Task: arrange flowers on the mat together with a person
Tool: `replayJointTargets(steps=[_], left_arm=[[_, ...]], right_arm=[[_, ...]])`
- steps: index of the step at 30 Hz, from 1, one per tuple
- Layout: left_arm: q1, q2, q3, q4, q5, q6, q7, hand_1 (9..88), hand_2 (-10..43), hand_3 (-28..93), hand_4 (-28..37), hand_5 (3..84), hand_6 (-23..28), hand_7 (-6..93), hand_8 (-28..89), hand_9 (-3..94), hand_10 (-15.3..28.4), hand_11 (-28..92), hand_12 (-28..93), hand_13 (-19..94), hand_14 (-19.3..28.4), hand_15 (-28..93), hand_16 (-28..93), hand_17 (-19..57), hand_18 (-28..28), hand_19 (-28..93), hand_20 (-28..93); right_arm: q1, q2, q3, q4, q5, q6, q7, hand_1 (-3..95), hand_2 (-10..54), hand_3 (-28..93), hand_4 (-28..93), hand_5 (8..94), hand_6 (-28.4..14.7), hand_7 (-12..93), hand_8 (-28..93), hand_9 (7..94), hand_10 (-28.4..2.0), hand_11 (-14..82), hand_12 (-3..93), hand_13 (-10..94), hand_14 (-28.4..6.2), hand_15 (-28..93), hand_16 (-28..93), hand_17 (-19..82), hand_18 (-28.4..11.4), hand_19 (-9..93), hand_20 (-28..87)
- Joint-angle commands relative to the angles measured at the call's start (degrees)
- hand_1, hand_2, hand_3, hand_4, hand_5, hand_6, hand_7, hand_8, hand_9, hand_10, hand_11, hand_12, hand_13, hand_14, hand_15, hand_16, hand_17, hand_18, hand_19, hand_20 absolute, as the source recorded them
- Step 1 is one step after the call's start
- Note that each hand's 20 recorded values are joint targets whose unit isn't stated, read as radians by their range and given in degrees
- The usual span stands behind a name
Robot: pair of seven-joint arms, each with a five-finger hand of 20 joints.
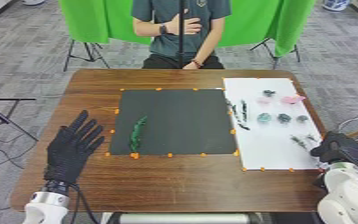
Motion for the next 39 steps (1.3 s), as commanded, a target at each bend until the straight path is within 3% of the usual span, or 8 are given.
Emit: replayJointTargets(steps=[1, 14, 19, 24, 26, 32, 39], left_arm=[[0.67, -0.28, 0.11, 0.14, 0.15, 0.69, -0.43, 21.3, -1.3, 66, -28.3, 28.0, 1.7, 12.4, -8, 24.1, 11.0, 10, 15, 21, 13.1, 10, 5, -11.7, 21.7, 39, 8], [0.76, -0.06, 0.06, -0.01, 0.02, 1.35, -0.32, 21.4, -0.9, 66, -28.3, 27.5, 1.5, 12.6, -8, 23.9, 10.9, 9, 15, 21, 13.1, 10, 5, -11.7, 21.7, 39, 8], [0.96, 0.15, -0.20, -0.11, -0.18, 1.82, -1.00, 21.5, -0.9, 66, -28.3, 27.6, 1.6, 12.7, -8, 23.9, 10.9, 10, 15, 21, 13.2, 10, 5, -11.6, 21.7, 39, 8], [0.78, 0.32, -0.24, -0.12, -0.09, 1.87, -1.08, 21.4, -1.0, 66, -28.3, 27.7, 1.6, 12.8, -8, 23.8, 10.9, 10, 15, 21, 13.1, 10, 5, -11.6, 21.7, 39, 8], [1.48, 0.35, -0.15, -0.36, -0.12, 2.05, -0.49, 21.4, -1.0, 66, -28.3, 27.7, 1.7, 12.7, -8, 23.8, 10.8, 10, 15, 21, 13.1, 10, 5, -11.6, 21.7, 39, 8], [0.94, 0.49, 0.61, -0.05, -0.09, 1.91, 0.43, 21.4, -0.9, 66, -28.3, 27.7, 1.7, 12.6, -8, 23.8, 10.8, 10, 15, 21, 13.1, 10, 5, -11.6, 21.7, 39, 8], [0.91, 0.62, 1.29, -0.20, 0.40, 1.38, 0.85, 21.5, 0.1, 68, -28.3, 27.7, 1.6, 12.4, -8, 23.6, 10.7, 9, 15, 21, 12.7, 10, 5, -11.6, 21.7, 39, 8]], right_arm=[[-0.77, 1.02, 0.33, -1.46, -2.12, 4.10, -2.27, 45.8, -9.5, 73, -28, 85.6, 1.6, 45, 12, 87.0, -7.7, 63.9, 45.4, 79, -8.8, 86, 31, 40, -22.6, 93, 41], [6.30, 1.52, -3.71, -11.49, -3.05, 3.31, -4.85, 44.8, -9.5, 78, -28, 85.9, 0.5, 47, 13, 87.6, -8.1, 66.6, 45.4, 79, -9.4, 88, 32, 40, -22.8, 93, 43], [11.70, 0.47, -9.41, -13.56, -0.92, -0.12, -8.87, 44.0, -9.5, 81, -28, 85.0, 0.2, 49, 14, 87.3, -8.3, 68.3, 45.6, 79, -9.9, 89, 33, 40, -23.2, 93, 45], [20.64, -2.81, -19.92, -11.88, -0.27, -4.39, -12.97, 43.2, -9.5, 83, -26, 84.7, -0.4, 52, 14, 87.5, -8.6, 69.9, 45.4, 79, -10.1, 91, 33, 40, -23.3, 93, 46], [24.13, -4.85, -24.34, -10.40, 0.64, -6.85, -14.90, 42.9, -9.5, 83, -25, 84.7, -0.4, 52, 14, 87.5, -8.6, 70.3, 45.3, 79, -10.2, 91, 33, 40, -23.4, 93, 47], [29.00, -10.98, -33.57, -6.09, -1.55, -12.53, -21.01, 41.9, -9.5, 83, -22, 84.8, -0.6, 53, 14, 87.8, -8.6, 71.8, 45.2, 79, -10.2, 93, 33, 40, -23.7, 93, 48], [33.53, -14.10, -41.04, 0.82, -5.49, -12.34, -23.80, 41.7, -9.5, 83, -21, 84.6, -0.7, 54, 14, 87.7, -8.8, 72.0, 45.2, 79, -10.3, 93, 33, 40, -23.7, 93, 49]])
